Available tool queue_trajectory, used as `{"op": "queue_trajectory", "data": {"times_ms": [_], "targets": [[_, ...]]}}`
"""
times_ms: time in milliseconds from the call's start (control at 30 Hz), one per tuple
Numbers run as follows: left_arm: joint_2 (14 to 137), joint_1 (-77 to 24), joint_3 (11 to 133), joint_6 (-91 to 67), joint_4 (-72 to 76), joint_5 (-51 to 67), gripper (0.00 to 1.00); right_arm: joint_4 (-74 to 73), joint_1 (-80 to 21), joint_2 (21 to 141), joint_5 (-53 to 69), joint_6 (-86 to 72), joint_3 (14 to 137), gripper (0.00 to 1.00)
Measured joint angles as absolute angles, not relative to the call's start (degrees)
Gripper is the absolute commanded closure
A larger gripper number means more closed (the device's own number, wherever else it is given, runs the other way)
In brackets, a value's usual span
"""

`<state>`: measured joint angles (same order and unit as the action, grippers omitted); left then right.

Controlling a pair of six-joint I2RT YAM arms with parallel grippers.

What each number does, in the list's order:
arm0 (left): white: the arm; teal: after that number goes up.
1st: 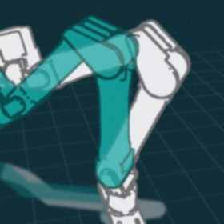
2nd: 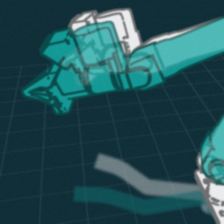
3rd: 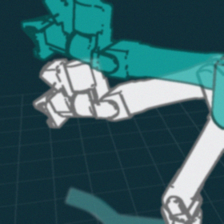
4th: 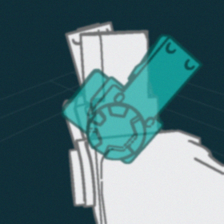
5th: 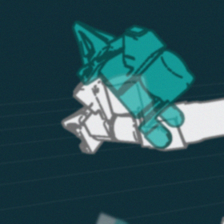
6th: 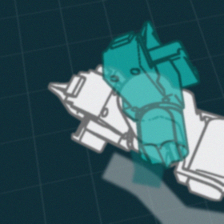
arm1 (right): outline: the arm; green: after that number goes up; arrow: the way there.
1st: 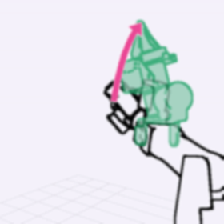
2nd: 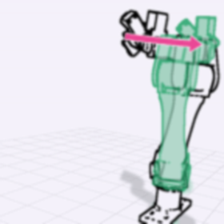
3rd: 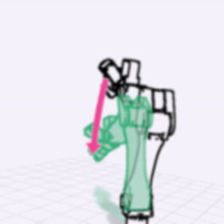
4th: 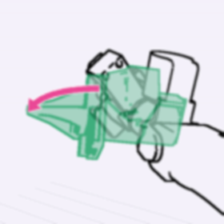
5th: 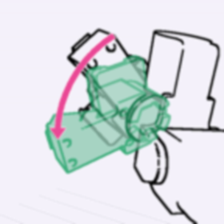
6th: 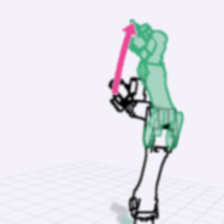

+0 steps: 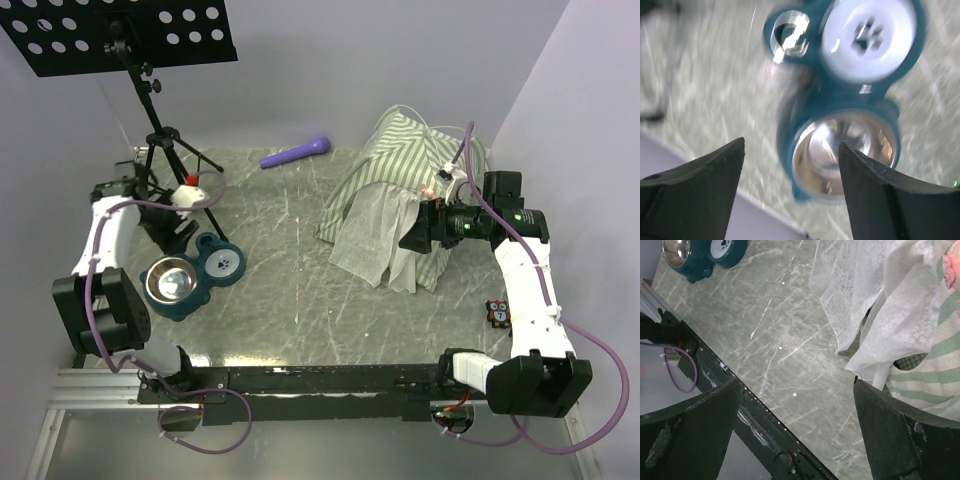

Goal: Set up the pet tent

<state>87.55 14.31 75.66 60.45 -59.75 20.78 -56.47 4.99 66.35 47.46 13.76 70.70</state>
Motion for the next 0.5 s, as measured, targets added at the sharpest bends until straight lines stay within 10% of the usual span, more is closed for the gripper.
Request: {"op": "queue_trajectory", "data": {"times_ms": [500], "targets": [[97.78, 18.11, 67.9, 56.58, -44.8, 13.02, 0.42, -55.66, 4.86, 61.78, 46.81, 12.49, 69.21, 0.0]]}}
